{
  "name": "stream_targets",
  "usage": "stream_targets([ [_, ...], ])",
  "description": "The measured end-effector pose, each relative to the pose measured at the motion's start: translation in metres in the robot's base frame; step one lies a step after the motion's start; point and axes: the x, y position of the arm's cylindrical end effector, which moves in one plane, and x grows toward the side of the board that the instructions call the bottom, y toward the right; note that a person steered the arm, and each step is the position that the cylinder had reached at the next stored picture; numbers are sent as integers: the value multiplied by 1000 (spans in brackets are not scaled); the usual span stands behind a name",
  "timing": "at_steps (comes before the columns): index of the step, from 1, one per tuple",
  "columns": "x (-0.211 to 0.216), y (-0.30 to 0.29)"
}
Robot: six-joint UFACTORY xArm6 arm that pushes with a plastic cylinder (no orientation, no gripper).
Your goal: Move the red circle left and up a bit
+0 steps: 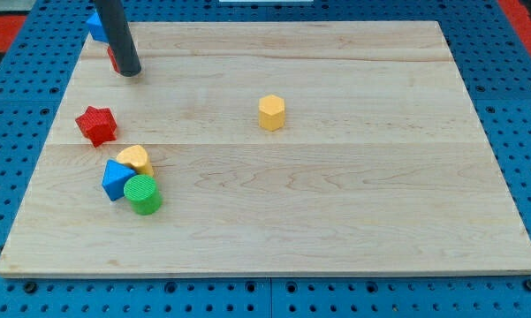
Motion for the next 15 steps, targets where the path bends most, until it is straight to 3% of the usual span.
stream_targets([
  [4,-54,22],
  [15,-33,-25],
])
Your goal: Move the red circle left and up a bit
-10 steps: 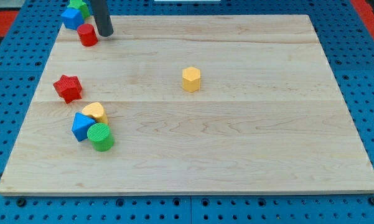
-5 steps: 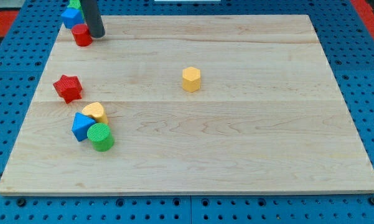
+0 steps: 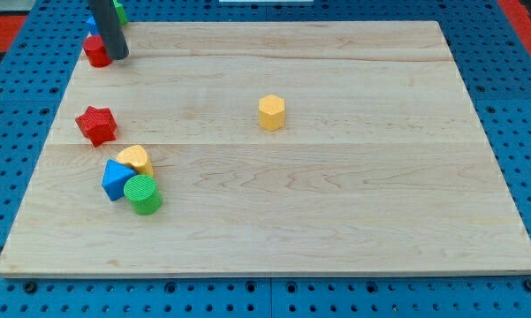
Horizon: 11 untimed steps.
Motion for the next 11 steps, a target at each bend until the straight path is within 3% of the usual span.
stream_targets([
  [4,36,-28],
  [11,-2,-44],
])
